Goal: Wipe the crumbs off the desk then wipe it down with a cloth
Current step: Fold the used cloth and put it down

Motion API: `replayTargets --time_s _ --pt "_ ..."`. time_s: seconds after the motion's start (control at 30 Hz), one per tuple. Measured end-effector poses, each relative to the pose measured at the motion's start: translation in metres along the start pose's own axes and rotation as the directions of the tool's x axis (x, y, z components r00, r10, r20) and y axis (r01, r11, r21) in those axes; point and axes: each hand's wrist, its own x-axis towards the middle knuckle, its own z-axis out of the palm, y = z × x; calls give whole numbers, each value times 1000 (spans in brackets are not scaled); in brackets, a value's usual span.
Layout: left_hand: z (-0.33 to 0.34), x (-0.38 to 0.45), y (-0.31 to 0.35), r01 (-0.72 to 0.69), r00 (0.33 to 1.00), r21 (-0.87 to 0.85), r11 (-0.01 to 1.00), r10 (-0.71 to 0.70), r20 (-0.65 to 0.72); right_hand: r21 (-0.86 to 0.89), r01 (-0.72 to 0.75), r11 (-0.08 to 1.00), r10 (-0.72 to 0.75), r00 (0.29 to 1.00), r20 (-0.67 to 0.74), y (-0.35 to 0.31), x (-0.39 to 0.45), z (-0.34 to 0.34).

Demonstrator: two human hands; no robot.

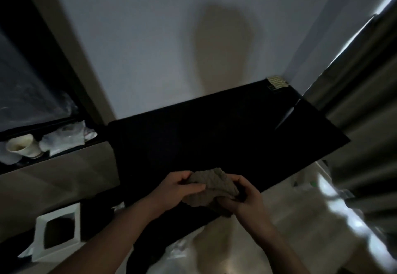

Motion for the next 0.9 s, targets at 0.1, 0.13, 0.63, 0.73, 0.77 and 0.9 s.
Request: replayTargets --time_s 0.1,0.13,0.63,0.73,0.77,0.9 --pt "67 9 -3 -72 994 -8 997 72 -82 9 -19 1000 19 1000 13 8 -10 -67" --pt "90 11 -2 -93 989 -1 996 92 -114 31 -43 999 43 999 13 9 -12 -89" --pt "205 103 40 -176 943 66 982 187 -274 66 -118 991 107 982 153 0 69 -244" --pt "219 148 58 -206 934 38 978 208 -291 39 -142 989 136 981 138 -3 109 -273" --pt "225 164 65 -205 936 18 979 201 -287 28 -158 987 153 979 135 -4 123 -284" --pt "238 221 94 -169 950 -44 985 151 -275 48 -214 976 209 974 91 -9 173 -320"
